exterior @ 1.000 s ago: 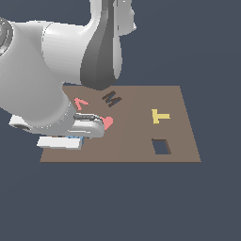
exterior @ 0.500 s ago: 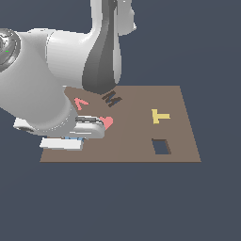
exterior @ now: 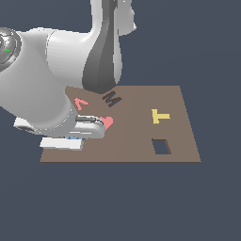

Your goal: Insert a designated object into the corresponding slot on a board.

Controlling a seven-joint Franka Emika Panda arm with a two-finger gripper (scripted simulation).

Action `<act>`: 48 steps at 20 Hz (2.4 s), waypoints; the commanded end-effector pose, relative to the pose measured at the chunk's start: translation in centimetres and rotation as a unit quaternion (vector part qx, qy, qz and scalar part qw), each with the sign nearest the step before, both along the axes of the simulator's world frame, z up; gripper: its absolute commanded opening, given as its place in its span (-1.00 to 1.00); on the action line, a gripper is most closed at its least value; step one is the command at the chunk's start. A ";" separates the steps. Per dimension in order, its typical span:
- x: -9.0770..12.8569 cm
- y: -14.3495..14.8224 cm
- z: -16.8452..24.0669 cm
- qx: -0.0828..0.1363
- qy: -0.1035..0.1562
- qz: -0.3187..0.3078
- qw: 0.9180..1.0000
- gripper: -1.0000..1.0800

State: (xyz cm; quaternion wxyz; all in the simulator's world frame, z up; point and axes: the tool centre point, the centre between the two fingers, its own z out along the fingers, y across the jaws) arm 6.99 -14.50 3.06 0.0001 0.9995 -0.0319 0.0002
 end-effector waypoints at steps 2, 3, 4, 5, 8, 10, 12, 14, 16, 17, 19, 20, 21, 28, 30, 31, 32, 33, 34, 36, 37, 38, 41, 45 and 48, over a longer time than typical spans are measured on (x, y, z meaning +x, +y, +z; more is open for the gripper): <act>-0.3 0.0 0.0 0.000 0.000 -0.007 1.000 -1.00; -0.5 0.1 0.0 0.000 0.000 -0.010 1.000 -1.00; -0.7 0.1 0.0 0.000 0.000 -0.014 1.000 -1.00; -0.9 0.1 0.0 0.000 0.000 -0.019 1.000 -1.00; -1.7 0.3 0.1 0.000 0.000 -0.036 0.999 -1.00; -2.4 0.5 0.1 0.000 0.000 -0.050 0.999 -1.00; -3.1 0.7 0.2 0.000 0.000 -0.067 0.998 -1.00; -4.0 1.0 0.2 0.000 0.000 -0.087 0.996 -1.00; -5.1 1.4 0.3 0.000 0.000 -0.110 0.994 -1.00; -5.6 1.6 0.3 0.000 0.000 -0.122 0.993 -1.00; -6.7 2.2 0.4 0.000 0.000 -0.148 0.989 -1.00; -7.3 2.5 0.4 0.000 0.000 -0.162 0.987 -1.00; -7.9 2.8 0.4 0.000 0.000 -0.176 0.984 -1.00; -11.7 5.7 0.7 0.000 0.000 -0.273 0.962 -1.00; -12.5 6.5 0.7 0.000 0.001 -0.297 0.955 -1.00; -12.9 6.9 0.7 0.000 0.001 -0.308 0.951 -1.00; -13.3 7.3 0.8 0.000 0.001 -0.319 0.948 -1.00; -13.6 7.7 0.8 0.000 0.001 -0.329 0.944 -1.00; -13.9 8.1 0.8 0.000 0.001 -0.338 0.941 -1.00; -14.4 8.8 0.9 0.000 0.001 -0.355 0.935 -1.00; -14.6 9.1 0.9 0.000 0.001 -0.362 0.932 -1.00; -14.7 9.4 0.9 0.000 0.001 -0.369 0.930 -1.00; -15.2 10.2 0.9 0.000 0.001 -0.385 0.923 -1.00; -15.5 10.9 1.0 0.000 0.001 -0.400 0.916 -1.00; -15.6 11.2 1.0 0.000 0.001 -0.406 0.914 -1.00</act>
